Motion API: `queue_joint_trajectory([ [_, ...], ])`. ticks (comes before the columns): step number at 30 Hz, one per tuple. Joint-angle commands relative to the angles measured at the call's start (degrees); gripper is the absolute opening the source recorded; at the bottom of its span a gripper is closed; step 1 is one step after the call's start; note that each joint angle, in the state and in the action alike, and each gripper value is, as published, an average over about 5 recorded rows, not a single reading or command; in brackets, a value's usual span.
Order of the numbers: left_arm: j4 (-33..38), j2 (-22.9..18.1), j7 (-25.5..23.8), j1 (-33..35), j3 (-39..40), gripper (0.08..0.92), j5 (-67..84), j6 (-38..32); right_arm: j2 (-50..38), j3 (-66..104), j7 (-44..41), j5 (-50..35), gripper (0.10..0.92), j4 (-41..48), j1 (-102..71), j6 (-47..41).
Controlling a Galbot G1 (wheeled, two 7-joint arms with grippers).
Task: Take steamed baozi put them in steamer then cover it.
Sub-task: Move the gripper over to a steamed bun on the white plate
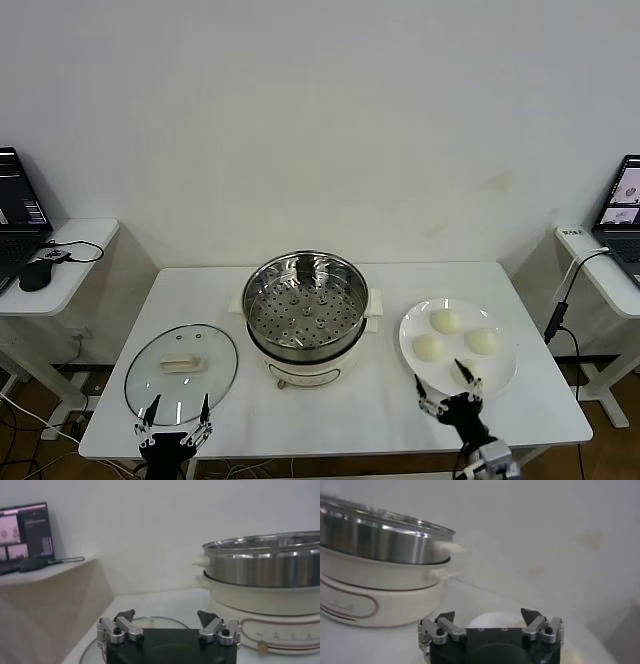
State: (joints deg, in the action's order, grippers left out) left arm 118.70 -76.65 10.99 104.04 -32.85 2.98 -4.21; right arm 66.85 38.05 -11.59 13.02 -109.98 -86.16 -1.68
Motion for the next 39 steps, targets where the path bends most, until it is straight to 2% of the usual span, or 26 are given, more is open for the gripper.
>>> queue_joint_trajectory([
  [1, 0.26, 0.11, -0.79, -0.8, -1.17, 0.823, -2.87, 1.47, -15.05, 3.17, -7.83, 14.69, 0.822, 3.02, 9.85, -5.6],
  [6, 0.28, 0.07, -0.28, -0.73, -1.58, 0.823, -3.43, 2.11, -23.62, -0.62, -15.87, 16.6, 0.823, 8.73, 17.95, -5.2],
  [11, 1.02, 0.02, 0.25, -0.58, -1.51, 0.823, -3.21, 5.18, -32.07, -10.2, -23.82, 14.7, 0.823, 17.18, 29.85, -2.99],
  [17, 1.36, -0.01, 0.47, -0.7, -1.41, 0.823, -3.49, 7.69, -36.74, -26.05, -34.51, 10.86, 0.823, 26.9, 44.83, -0.22],
  [22, 1.41, 0.02, 0.64, -0.53, -1.74, 0.823, -4.09, 7.82, -35.16, -41.34, -40.41, 10.16, 0.823, 34.25, 58.95, 2.74],
  [29, 1.72, 0.04, 0.38, -0.2, -2.61, 0.823, -5.16, 8.15, -27.15, -62.87, -45.96, 6.59, 0.823, 45.22, 77.59, 4.77],
  [34, 1.73, 0.04, 0.36, 0.39, -3.57, 0.823, -5.25, 8.45, -21.57, -70.75, -50.19, 6.65, 0.823, 51.64, 83.19, 5.82],
  [39, 1.71, -0.04, 0.45, 0.91, -4.33, 0.823, -5.22, 8.48, -18.26, -72.75, -50.9, 8.9, 0.823, 55.75, 84.61, 6.06],
])
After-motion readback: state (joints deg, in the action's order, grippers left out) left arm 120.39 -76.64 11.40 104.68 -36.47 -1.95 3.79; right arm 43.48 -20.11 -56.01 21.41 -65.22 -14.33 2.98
